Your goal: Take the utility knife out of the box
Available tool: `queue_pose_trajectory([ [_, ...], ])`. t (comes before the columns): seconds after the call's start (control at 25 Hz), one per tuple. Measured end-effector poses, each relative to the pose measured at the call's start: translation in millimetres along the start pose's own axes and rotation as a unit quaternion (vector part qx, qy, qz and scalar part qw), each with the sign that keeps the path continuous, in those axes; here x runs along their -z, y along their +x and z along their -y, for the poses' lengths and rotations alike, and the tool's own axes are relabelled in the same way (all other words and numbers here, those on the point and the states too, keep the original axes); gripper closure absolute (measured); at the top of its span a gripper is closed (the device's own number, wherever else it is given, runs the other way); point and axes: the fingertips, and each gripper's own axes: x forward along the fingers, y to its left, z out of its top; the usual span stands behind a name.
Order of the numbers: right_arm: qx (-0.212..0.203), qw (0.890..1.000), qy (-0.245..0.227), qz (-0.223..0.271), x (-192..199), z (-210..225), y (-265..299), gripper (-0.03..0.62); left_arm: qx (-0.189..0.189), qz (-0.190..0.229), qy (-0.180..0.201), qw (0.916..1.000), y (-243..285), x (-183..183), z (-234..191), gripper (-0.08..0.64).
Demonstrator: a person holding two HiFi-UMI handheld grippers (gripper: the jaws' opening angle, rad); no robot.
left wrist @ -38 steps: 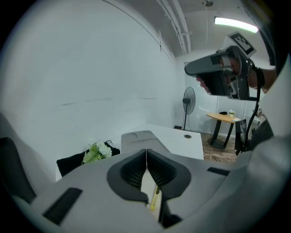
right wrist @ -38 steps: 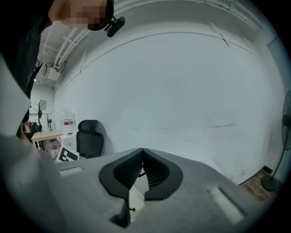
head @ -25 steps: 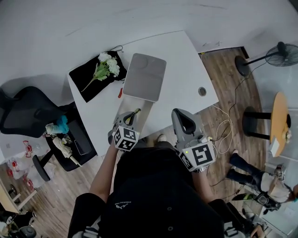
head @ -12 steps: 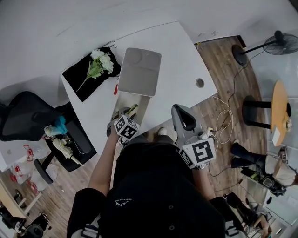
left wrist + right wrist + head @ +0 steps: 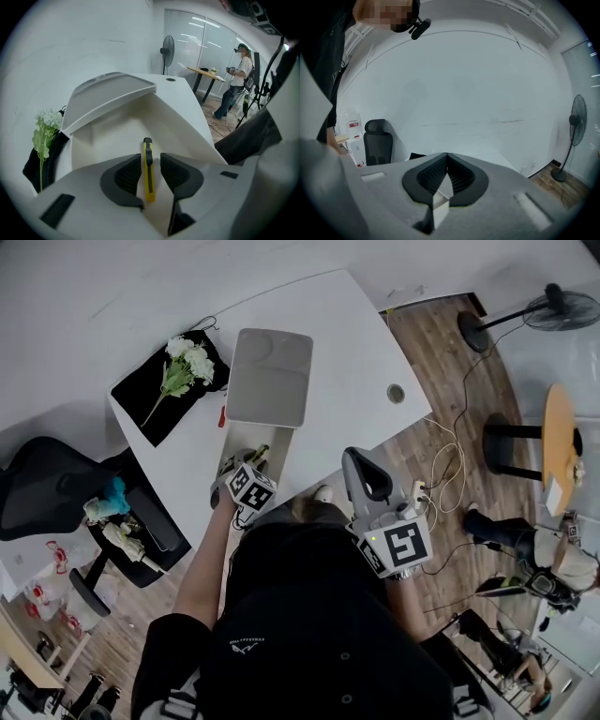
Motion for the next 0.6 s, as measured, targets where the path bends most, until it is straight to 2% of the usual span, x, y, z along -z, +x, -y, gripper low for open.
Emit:
queue_pose_trajectory([
  [0.12, 0.008, 1.000, 0.003, -0.002, 1.4, 2.5, -0.4, 0.588, -0.016, -0.003, 0.002, 0.9999, 2.9, -1.3, -6.1, 0.481],
  [0.2, 0.013, 1.000, 0.005, -0.003, 2.3, 4.5, -0.9, 0.588, -0.013, -0.005, 0.000, 0.9999, 4.4, -1.2, -6.5, 0.493],
  [0.44, 0.017, 1.000, 0.011, -0.002, 5.4, 6.8, 1.0, 0.588, 0.007, 0.003, -0.046, 0.9989, 5.1, -1.8, -8.7, 0.494],
  [0.6, 0.015, 1.000, 0.012, -0.002, 6.5, 4.2, 1.4, 0.588, 0.010, 0.003, -0.050, 0.9987, 4.5, -2.0, -9.9, 0.497],
])
